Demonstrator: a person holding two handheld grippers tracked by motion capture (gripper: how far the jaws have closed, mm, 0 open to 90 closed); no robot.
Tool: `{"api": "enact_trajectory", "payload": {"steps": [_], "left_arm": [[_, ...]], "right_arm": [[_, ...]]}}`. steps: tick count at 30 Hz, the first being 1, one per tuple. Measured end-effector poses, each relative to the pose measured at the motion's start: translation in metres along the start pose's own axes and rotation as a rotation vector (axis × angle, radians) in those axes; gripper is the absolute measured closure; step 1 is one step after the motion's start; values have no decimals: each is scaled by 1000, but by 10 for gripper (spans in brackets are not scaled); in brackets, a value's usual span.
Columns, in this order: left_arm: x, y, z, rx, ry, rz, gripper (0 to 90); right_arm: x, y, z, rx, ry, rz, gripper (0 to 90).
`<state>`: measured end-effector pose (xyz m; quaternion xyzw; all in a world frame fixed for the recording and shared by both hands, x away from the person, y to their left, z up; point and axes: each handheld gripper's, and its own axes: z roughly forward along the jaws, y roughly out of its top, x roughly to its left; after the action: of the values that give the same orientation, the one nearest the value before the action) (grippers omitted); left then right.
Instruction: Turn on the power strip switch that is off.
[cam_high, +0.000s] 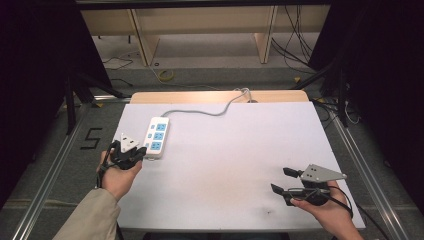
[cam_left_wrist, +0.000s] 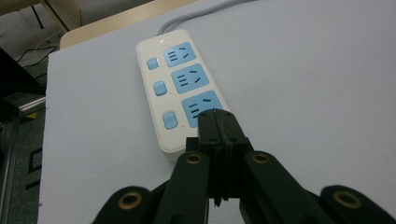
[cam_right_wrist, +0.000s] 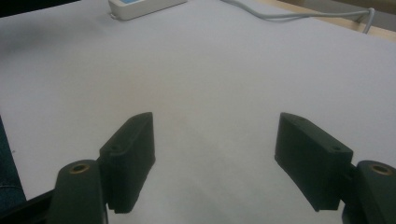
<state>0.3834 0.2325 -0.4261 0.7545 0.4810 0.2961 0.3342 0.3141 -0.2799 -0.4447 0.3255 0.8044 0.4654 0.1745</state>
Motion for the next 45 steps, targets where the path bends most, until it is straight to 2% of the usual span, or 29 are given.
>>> {"api": "enact_trajectory", "payload": {"steps": [19,45], "left_arm": [[11,8,11,1,32,-22,898],[21,15,23,16,53,-32,898]], "right_arm": [[0,0,0,1,1,-1,290],[0,0,0,-2,0,-1,290]]}}
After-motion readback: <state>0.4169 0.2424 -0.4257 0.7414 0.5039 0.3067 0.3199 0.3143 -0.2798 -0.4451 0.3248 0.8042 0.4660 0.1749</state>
